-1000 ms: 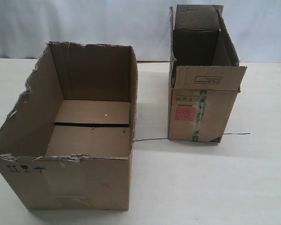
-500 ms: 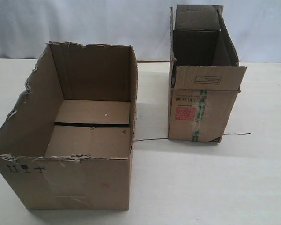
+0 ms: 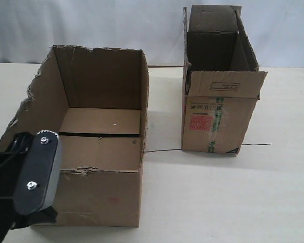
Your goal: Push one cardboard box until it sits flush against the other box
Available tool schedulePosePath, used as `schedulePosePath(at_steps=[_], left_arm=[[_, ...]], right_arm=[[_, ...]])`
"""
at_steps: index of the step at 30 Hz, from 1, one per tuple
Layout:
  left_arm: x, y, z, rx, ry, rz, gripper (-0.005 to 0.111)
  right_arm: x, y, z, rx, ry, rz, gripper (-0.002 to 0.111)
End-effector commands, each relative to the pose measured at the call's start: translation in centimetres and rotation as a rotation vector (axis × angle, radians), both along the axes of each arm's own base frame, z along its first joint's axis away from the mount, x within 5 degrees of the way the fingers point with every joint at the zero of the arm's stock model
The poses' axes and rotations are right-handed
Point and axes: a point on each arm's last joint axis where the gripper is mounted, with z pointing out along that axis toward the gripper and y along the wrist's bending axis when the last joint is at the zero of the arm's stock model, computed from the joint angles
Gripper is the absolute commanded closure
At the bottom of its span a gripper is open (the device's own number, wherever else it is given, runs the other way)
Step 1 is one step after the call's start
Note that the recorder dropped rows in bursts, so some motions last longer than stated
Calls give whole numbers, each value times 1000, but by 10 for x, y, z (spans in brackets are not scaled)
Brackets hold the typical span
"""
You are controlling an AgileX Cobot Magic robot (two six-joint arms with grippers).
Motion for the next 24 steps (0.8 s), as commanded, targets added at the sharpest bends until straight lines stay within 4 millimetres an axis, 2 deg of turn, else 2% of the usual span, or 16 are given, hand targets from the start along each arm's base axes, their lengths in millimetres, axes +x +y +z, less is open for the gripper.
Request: schedulePosePath(at_steps=[1,5,12,24], left_arm=[[16,-14,-9,-45,-58,29,107],[31,-23,-16,-76,-132,50,107],[51,-29,-31,2,-234,-8,107],[91,-61,-22,-99,-362,21,107]], right_arm=[[0,0,-1,4,3,5,103],[0,0,-1,4,3,5,103],[0,0,-1,4,3,5,103],[0,0,-1,4,3,5,103]])
